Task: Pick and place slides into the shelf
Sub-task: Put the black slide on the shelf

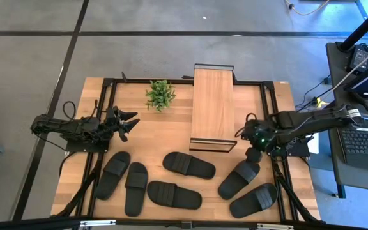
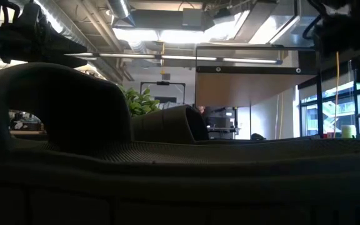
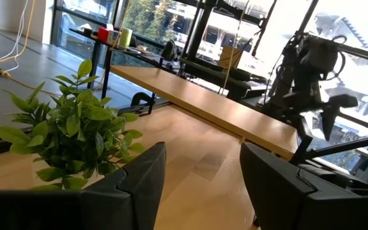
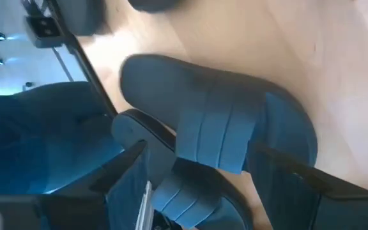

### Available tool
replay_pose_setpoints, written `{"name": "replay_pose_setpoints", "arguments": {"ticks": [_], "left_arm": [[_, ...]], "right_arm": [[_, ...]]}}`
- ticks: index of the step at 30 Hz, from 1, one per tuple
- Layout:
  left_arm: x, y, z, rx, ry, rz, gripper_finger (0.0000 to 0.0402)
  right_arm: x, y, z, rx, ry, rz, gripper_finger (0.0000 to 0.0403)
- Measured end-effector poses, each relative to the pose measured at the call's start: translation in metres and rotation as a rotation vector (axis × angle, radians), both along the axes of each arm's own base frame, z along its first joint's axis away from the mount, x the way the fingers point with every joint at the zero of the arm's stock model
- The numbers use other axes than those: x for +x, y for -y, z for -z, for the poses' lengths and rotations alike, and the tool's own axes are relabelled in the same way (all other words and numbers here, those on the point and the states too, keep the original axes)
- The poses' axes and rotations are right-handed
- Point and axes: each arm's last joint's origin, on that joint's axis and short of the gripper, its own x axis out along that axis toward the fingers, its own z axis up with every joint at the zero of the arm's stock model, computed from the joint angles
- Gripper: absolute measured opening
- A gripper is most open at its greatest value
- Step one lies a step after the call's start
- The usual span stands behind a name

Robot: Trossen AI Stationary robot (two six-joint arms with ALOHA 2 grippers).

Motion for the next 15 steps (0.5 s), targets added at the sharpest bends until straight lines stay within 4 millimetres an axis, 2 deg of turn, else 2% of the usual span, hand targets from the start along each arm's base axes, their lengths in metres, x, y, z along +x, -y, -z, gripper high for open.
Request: {"name": "replay_pose_setpoints", "arguments": {"ticks": [10, 15], "left_arm": [[0.000, 0.000, 0.000, -0.001, 0.000, 0.000, 0.0195], [0.000, 0.000, 0.000, -0.001, 0.000, 0.000, 0.0195]], "right_arm": [[-0.008, -0.014, 0.050, 0.040, -0.054, -0.004, 0.0262], [-0.013, -0.017, 0.069, 0.050, -0.073, -0.006, 0.0262]]}}
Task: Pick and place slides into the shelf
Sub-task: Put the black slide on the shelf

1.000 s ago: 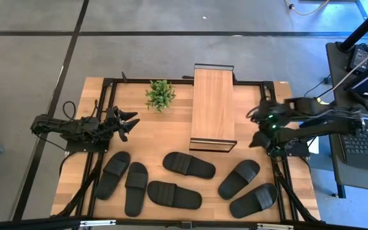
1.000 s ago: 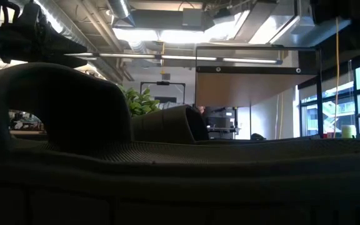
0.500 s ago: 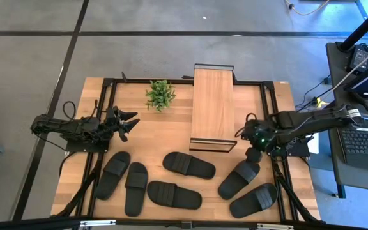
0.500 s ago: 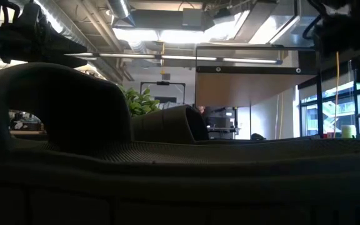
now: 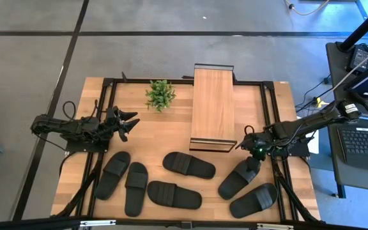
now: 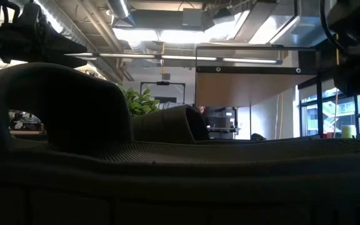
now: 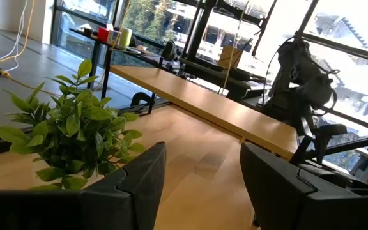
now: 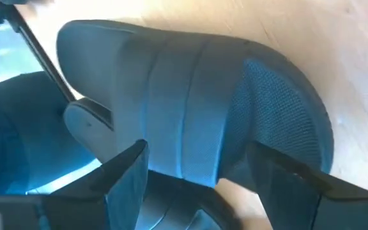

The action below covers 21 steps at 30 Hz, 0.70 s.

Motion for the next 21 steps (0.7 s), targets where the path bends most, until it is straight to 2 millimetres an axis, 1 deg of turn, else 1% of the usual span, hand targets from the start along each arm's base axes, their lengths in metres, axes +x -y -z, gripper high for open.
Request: {"name": "replay_pose_setpoints", "arguments": {"ticks": [5, 9, 14, 17, 21], "left_arm": [[0.000, 0.000, 0.000, 0.000, 0.000, 0.000, 0.0195], [0.000, 0.000, 0.000, 0.000, 0.000, 0.000, 0.0195], [0.000, 0.000, 0.000, 0.000, 0.000, 0.000, 0.0195], [0.000, 0.000, 0.000, 0.000, 0.000, 0.000, 0.0195], [0.000, 0.000, 0.000, 0.000, 0.000, 0.000, 0.0195]], "right_arm": [[0.000, -0.002, 0.012, 0.029, 0.045, 0.010, 0.0262], [0.002, -0.004, 0.019, 0.087, 0.103, 0.029, 0.0262], [-0.001, -0.005, 0.027, 0.129, 0.106, 0.046, 0.0255], [-0.003, -0.006, 0.030, 0.136, 0.087, 0.047, 0.0233], [-0.003, -0.007, 0.030, 0.139, 0.093, 0.042, 0.0180]]}}
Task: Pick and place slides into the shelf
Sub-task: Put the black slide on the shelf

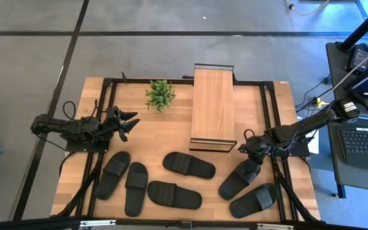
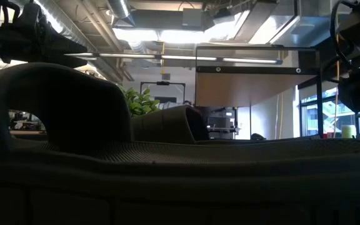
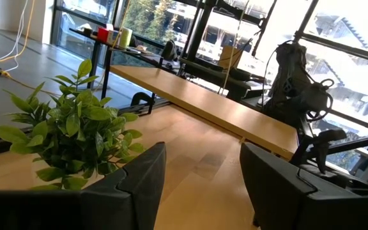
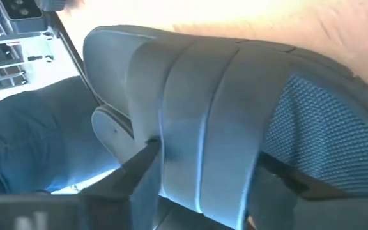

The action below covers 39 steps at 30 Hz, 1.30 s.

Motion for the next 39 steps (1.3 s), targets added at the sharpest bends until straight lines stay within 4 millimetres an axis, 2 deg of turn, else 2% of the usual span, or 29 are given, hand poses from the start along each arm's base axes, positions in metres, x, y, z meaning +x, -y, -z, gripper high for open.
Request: {"name": "replay_pose_setpoints", "arguments": {"ticks": [7, 12, 23, 27, 34, 39], "left_arm": [[0.000, 0.000, 0.000, 0.000, 0.000, 0.000, 0.0195], [0.000, 0.000, 0.000, 0.000, 0.000, 0.000, 0.0195], [0.000, 0.000, 0.000, 0.000, 0.000, 0.000, 0.0195], [0.000, 0.000, 0.000, 0.000, 0.000, 0.000, 0.0195], [0.000, 0.000, 0.000, 0.000, 0.000, 0.000, 0.0195], [0.000, 0.000, 0.000, 0.000, 0.000, 0.000, 0.0195]], "right_arm": [[0.000, 0.000, 0.000, -0.015, 0.033, -0.030, 0.0069], [0.000, 0.000, 0.000, -0.032, 0.063, -0.060, 0.0016], [0.000, 0.000, 0.000, -0.037, 0.072, -0.068, 0.0016], [0.003, -0.002, -0.005, -0.017, 0.125, -0.101, 0.0016], [0.013, -0.005, -0.037, 0.006, 0.289, -0.140, 0.0016], [0.017, -0.007, -0.070, 0.042, 0.408, -0.141, 0.0016]]}}
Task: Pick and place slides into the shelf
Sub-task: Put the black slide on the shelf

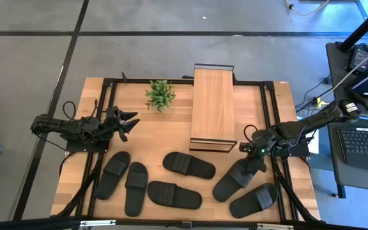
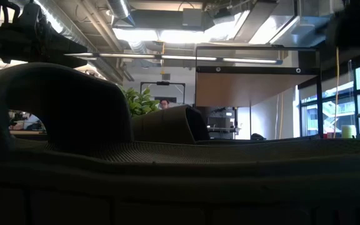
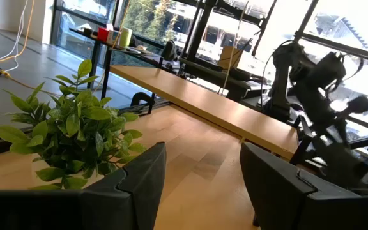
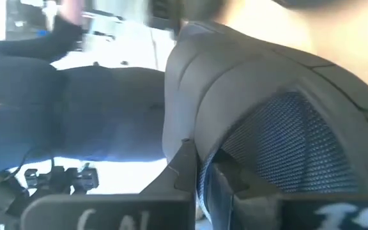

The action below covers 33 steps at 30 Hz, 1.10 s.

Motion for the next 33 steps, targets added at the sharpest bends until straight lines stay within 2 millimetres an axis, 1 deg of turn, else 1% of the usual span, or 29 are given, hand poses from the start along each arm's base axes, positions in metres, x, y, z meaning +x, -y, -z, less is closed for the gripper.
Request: {"name": "replay_pose_setpoints", "arguments": {"ticks": [4, 8, 13, 15, 17, 21, 24, 28, 30, 33], "left_arm": [[0.000, 0.000, 0.000, 0.000, 0.000, 0.000, 0.0195], [0.000, 0.000, 0.000, 0.000, 0.000, 0.000, 0.0195], [0.000, 0.000, 0.000, 0.000, 0.000, 0.000, 0.0195], [0.000, 0.000, 0.000, 0.000, 0.000, 0.000, 0.0195], [0.000, 0.000, 0.000, 0.000, 0.000, 0.000, 0.0195], [0.000, 0.000, 0.000, 0.000, 0.000, 0.000, 0.0195], [0.000, 0.000, 0.000, 0.000, 0.000, 0.000, 0.0195], [0.000, 0.000, 0.000, 0.000, 0.000, 0.000, 0.0195], [0.000, 0.000, 0.000, 0.000, 0.000, 0.000, 0.0195], [0.000, 0.000, 0.000, 0.000, 0.000, 0.000, 0.0195]], "right_arm": [[-0.001, 0.001, -0.033, 0.016, 0.089, 0.003, 0.0016], [-0.004, 0.004, -0.068, -0.030, 0.224, 0.059, 0.0016], [-0.007, 0.015, -0.127, -0.055, 0.411, 0.240, 0.0016], [-0.011, 0.022, -0.151, -0.117, 0.488, 0.315, 0.0015], [-0.016, 0.029, -0.172, -0.222, 0.553, 0.391, 0.0015], [-0.031, 0.046, -0.212, -0.407, 0.613, 0.574, 0.0015], [-0.042, 0.054, -0.242, -0.511, 0.701, 0.620, 0.0015], [-0.054, 0.062, -0.277, -0.586, 0.802, 0.678, 0.0015], [-0.055, 0.066, -0.292, -0.626, 0.836, 0.714, 0.0015], [-0.048, 0.071, -0.309, -0.714, 0.839, 0.742, 0.0015]]}}
